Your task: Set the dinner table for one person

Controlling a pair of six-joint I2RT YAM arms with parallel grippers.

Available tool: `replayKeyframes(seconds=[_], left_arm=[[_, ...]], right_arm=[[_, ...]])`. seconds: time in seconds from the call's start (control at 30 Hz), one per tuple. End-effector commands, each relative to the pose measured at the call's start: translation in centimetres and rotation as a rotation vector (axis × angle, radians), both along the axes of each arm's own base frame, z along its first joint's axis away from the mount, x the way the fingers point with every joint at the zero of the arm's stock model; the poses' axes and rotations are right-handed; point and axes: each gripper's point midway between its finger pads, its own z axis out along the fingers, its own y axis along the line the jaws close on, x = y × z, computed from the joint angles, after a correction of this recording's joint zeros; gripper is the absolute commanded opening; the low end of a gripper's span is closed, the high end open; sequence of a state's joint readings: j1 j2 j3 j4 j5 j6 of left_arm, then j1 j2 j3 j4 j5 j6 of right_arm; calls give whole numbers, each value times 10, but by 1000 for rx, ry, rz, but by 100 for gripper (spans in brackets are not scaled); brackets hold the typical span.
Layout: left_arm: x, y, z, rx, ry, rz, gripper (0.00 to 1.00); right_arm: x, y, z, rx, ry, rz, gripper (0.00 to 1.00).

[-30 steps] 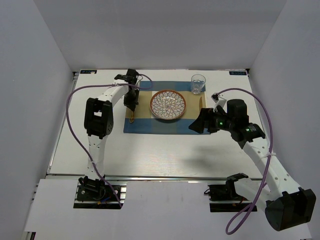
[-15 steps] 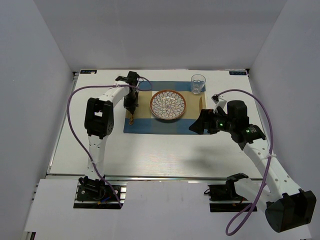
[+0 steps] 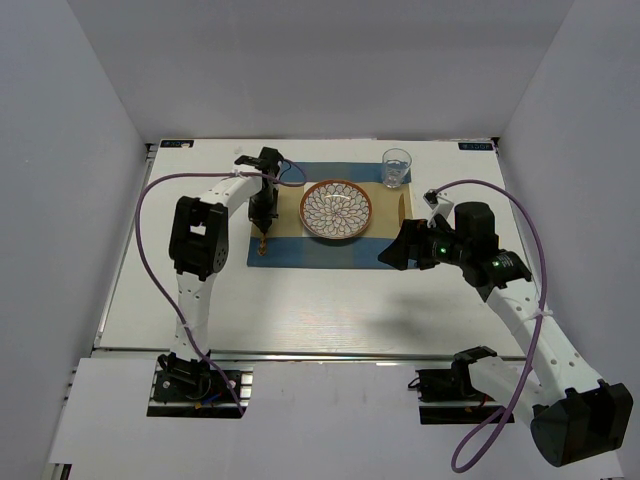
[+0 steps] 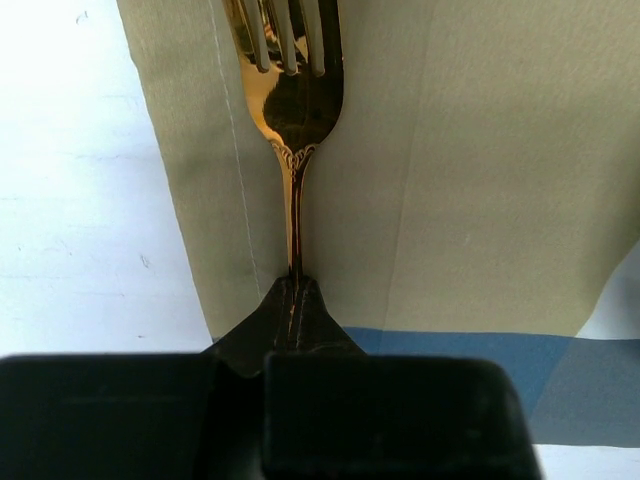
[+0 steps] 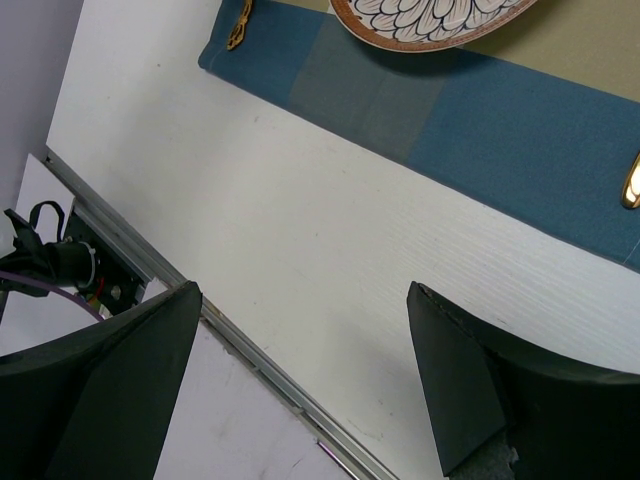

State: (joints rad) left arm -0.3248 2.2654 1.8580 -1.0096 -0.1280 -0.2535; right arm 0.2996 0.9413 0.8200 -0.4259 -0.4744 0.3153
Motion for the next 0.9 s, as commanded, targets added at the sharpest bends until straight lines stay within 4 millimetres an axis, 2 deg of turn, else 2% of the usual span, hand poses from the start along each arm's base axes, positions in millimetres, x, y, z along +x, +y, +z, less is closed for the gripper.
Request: replayKeyframes(seconds=[0.0, 0.17, 0.2, 0.23, 0.3, 0.33, 0.37, 0.53, 0.57, 0.63, 0.67, 0.73, 0.77, 0.8, 0.87], left_arm=[[-4, 2, 24, 8, -28, 22, 0], [-5, 0, 24, 15, -30, 17, 0], [-5, 0, 24, 19, -29, 18, 3], [-4, 0, 26, 18, -32, 18, 14], [-3, -1, 27, 12, -34, 18, 24], [-3, -3, 30, 4, -39, 15, 78], [-3, -4, 31, -2, -42, 15, 98], [2, -9, 60, -28, -118, 28, 98], [2, -9, 79, -42, -162, 39, 98], [0, -8, 95, -59, -204, 55, 98], [-1, -5, 121, -72, -269, 75, 98], [-11, 5, 137, -57, -315, 107, 98], [-17, 14, 165, -59, -389, 140, 98], [-27, 24, 166, -48, -395, 157, 98], [-38, 37, 185, -43, -458, 197, 98]], right_arm=[[-2, 1, 8, 16, -19, 2, 89], [-2, 1, 9, 16, -21, 3, 89], [-1, 0, 9, 15, -19, -1, 89], [-2, 1, 9, 16, -21, 3, 89], [-1, 1, 10, 16, -21, 2, 89], [-1, 2, 11, 16, -22, 3, 89], [-1, 1, 10, 16, -19, 2, 89], [0, 0, 15, 13, -28, -2, 89], [0, 0, 15, 11, -30, -4, 89], [0, -2, 17, 2, -31, -13, 89], [0, -3, 17, -2, -30, -21, 89], [-1, -7, 23, -12, -42, -43, 89], [-1, -8, 24, -17, -45, -51, 89], [-1, -11, 26, -25, -46, -67, 89], [0, -25, 31, -75, -45, -146, 89]])
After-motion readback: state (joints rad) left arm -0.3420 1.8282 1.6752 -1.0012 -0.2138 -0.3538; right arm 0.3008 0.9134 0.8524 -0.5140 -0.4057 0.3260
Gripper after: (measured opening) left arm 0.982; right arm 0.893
